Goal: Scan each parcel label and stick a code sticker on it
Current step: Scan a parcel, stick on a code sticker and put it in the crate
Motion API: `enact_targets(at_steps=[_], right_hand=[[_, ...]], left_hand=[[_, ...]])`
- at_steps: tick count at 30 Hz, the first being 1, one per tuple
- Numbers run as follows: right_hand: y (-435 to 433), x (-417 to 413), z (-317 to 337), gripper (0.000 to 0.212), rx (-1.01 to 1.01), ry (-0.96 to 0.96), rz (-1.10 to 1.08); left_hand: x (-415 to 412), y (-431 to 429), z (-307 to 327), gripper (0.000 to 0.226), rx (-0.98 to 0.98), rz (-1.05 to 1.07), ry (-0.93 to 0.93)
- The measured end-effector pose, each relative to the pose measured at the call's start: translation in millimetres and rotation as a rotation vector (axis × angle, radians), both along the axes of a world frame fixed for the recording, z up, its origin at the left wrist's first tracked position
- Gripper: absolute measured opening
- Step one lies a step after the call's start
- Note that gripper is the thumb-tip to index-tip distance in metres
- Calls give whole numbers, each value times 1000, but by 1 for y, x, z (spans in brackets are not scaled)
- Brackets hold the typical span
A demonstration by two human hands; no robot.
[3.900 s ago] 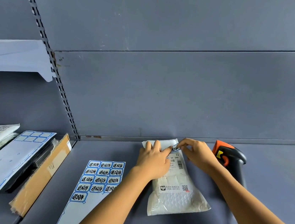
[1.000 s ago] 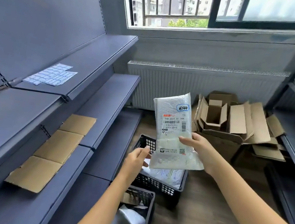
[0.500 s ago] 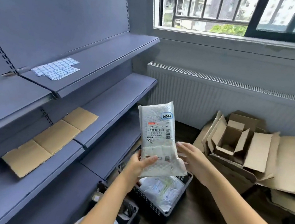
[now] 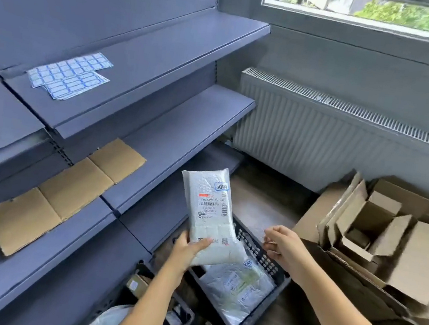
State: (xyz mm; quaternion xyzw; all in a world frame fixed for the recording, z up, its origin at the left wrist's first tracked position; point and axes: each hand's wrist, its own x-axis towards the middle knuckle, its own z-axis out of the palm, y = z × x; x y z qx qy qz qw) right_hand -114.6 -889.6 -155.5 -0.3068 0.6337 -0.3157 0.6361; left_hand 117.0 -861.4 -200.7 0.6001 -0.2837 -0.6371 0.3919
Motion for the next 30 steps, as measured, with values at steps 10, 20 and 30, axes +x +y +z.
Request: enact_targets(at_steps=[10,20,30], right_hand=[[-67,29,-80,14,233,80,149],[-109,20,-248,24,413,56,220],[-131,-20,-416,25,479,100,240]], left_hand=[[7,-38,-69,62,196,111,-6],[-41,-78,-237,99,447,267,7],[-95,-135,-443,96,523,324,54]])
